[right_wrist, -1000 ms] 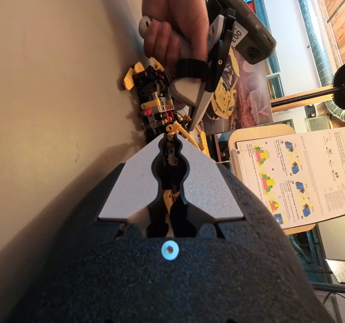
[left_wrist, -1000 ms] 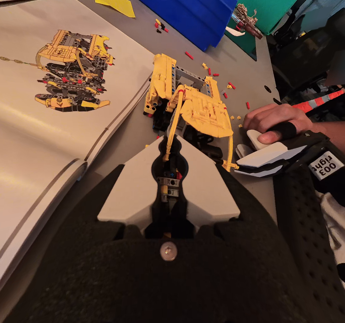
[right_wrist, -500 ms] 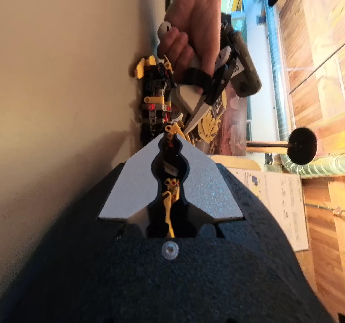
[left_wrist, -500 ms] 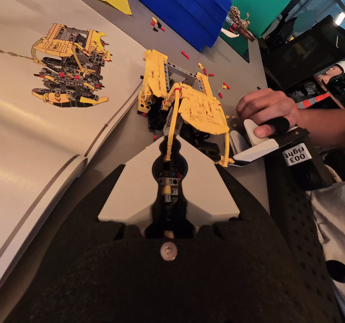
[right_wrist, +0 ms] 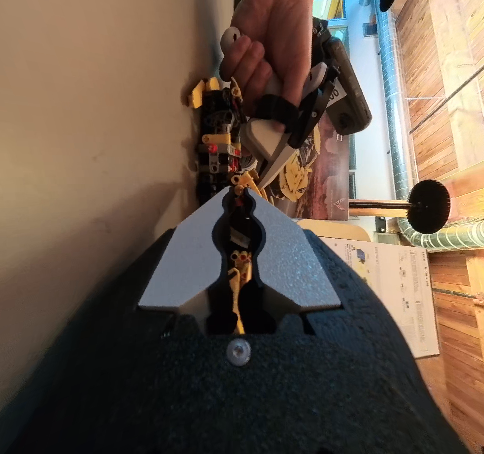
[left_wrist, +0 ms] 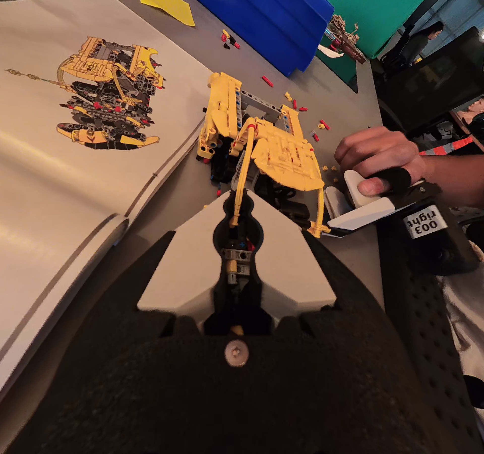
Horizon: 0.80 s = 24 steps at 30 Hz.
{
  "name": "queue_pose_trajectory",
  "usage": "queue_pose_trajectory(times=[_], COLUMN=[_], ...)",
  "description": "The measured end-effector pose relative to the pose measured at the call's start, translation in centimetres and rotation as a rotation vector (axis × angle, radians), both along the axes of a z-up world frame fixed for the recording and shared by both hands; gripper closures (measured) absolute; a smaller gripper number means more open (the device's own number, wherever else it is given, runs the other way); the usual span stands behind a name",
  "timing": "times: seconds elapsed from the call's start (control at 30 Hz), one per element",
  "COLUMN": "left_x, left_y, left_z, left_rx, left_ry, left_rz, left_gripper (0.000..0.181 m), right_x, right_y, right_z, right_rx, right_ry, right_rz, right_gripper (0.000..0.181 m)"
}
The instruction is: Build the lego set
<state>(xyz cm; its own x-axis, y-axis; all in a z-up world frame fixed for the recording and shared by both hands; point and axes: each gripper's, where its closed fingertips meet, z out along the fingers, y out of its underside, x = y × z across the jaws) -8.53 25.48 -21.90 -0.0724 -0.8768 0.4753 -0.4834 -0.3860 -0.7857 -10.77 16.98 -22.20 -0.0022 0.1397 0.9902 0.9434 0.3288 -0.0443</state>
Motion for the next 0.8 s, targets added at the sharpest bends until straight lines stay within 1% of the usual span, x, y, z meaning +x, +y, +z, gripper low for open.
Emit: queue_pose_trajectory(times=[0.07, 0.2, 0.3, 0.4, 0.47, 0.57, 0.63, 0.67, 0.73, 0.8], left_x=[0.0, 0.1, 0.1, 0.1, 0.1, 0.0, 0.0, 0.0, 0.0, 0.0], left_y=[0.0, -1.1, -1.1, -1.1, -1.1, -1.2, -1.2, -1.2, -1.2, -1.2], left_z=[0.0, 0.0, 0.0, 0.0, 0.0, 0.0, 0.0, 0.0, 0.0, 0.0], left_rx=[0.004, -0.003, 0.014, 0.015, 0.013, 0.019, 0.02, 0.022, 0.023, 0.028], left_ry=[-0.001, -0.008, -0.003, 0.0, 0.003, 0.004, 0.004, 0.004, 0.005, 0.006], left_rz=[-0.001, -0.056, -0.064, -0.063, -0.062, -0.06, -0.057, -0.057, -0.058, -0.057], left_gripper=[0.176, 0.177, 0.177, 0.177, 0.177, 0.177, 0.177, 0.177, 0.177, 0.177], right_x=[0.1, 2.6, 2.6, 3.6, 3.9, 3.6, 2.8, 2.8, 2.2, 2.1], right_y=[0.2, 1.8, 0.6, -0.7, -1.7, -2.8, -3.5, -3.7, -4.5, -5.6], right_z=[-0.1, -0.5, 0.0, 0.1, 0.9, 1.5, 0.7, 0.2, -0.8, -1.8], right_rx=[-0.033, -0.039, -0.096, -0.202, -0.245, -0.387, -0.542, -0.601, -0.732, -0.856], right_ry=[0.05, 0.03, 0.134, 0.238, 0.341, 0.557, 0.671, 0.706, 0.761, 0.776], right_rz=[-0.008, -0.201, -0.201, -0.271, -0.3, -0.359, -0.39, -0.42, -0.423, -0.436], right_gripper=[0.176, 0.181, 0.181, 0.168, 0.167, 0.163, 0.164, 0.161, 0.163, 0.159])
